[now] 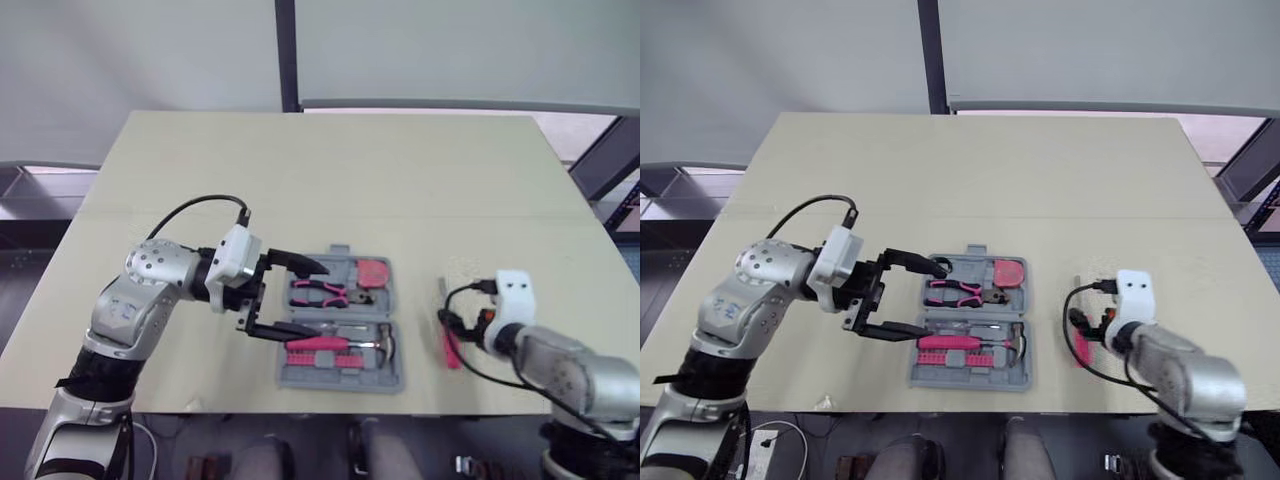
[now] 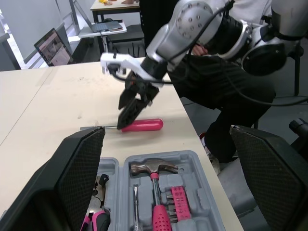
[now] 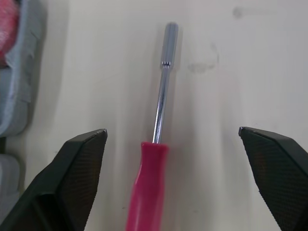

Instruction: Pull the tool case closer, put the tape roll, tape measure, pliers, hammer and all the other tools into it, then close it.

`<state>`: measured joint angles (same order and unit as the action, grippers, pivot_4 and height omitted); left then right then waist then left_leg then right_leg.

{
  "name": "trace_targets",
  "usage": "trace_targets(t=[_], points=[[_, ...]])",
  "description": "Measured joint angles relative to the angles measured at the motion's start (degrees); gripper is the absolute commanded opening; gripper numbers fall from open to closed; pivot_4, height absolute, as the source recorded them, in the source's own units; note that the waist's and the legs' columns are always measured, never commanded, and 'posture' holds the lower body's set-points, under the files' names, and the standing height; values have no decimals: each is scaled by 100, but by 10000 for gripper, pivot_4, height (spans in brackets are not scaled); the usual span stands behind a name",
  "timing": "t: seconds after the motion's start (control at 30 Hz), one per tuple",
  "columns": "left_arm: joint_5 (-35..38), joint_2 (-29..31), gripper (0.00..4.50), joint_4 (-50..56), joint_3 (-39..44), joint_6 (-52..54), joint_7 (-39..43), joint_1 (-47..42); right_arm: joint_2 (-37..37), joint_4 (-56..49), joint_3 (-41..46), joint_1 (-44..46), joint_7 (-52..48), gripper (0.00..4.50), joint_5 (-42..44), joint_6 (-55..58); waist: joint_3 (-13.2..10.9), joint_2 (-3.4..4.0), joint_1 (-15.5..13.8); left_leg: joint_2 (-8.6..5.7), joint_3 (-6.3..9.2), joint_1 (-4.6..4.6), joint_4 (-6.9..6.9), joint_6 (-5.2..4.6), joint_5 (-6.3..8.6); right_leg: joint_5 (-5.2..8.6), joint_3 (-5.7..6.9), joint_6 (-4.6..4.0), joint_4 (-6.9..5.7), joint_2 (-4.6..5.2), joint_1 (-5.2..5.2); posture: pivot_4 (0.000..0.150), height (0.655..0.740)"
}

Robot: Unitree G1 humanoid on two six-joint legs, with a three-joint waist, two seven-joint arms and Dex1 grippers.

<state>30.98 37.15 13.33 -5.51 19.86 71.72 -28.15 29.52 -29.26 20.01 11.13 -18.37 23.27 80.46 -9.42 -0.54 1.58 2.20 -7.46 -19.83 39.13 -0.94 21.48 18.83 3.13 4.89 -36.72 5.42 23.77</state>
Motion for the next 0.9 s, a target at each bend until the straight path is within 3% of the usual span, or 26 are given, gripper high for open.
trace_targets(t=[0.07, 0.13, 0.23, 0.33, 0.43, 0.6, 0.77, 0.9], points=[[0, 2, 45000, 40, 9, 0, -46, 39, 981, 12, -254, -67, -760, 44622, 156, -418, -7, 6, -3, -2, 4, -1, -2, -4, 1, -2, 4, 4, 14, -1, -5, 1500, 7400], [0, 3, 45000, 73, 11, 1, -82, 69, 2330, 136, -916, -247, -1870, 44622, 12, -1547, -25, 8, -5, -7, 9, 1, -4, -7, 1, -4, 9, 8, 24, -2, -11, 1500, 7400], [0, 1, 45000, 136, 4, 2, -96, 65, 3498, 686, -1879, -290, -3087, 44622, -706, -3644, -45, -9, 1, -8, 12, 4, -1, -6, 1, -7, 16, 13, 30, -3, -19, 1500, 7400], [-3, 8, 45000, 167, 7, 4, -95, 22, 4090, 1635, -2809, 112, -4115, 44622, -1719, -6016, -71, -11, 13, -16, -1, 5, 2, -13, -3, -13, 5, 24, 31, 1, -18, 1500, 7400], [-7, 12, 45000, 167, 4, 8, -97, -53, 4139, 2673, -3677, 1100, -4717, 44622, -2839, -8230, -84, -8, 26, -14, -12, 9, 11, -13, -5, -15, 0, 28, 27, 7, -16, 1500, 7400], [-9, 14, 45000, 166, 4, 16, -110, -79, 3547, 4397, -4722, 2599, -4695, 44622, -4600, -11285, -87, -4, 24, -8, -10, 9, 14, -8, -8, -14, 3, 26, 21, 6, -14, 1500, 7400], [-14, 18, 45000, 169, 7, 21, -156, -81, 3031, 5383, -5274, 3125, -4298, 44622, -5533, -12949, -93, 6, 6, -7, 6, -19, 39, -8, -8, -14, 18, 25, 15, 13, -4, 1500, 7400], [-17, 47, 45000, 169, 12, 23, -183, -78, 2837, 5864, -5355, 3329, -4028, 44622, -5906, -13521, -94, 8, 15, -6, 33, -46, 83, -10, -6, -14, 41, 24, -8, 21, 0, 1500, 7400]])
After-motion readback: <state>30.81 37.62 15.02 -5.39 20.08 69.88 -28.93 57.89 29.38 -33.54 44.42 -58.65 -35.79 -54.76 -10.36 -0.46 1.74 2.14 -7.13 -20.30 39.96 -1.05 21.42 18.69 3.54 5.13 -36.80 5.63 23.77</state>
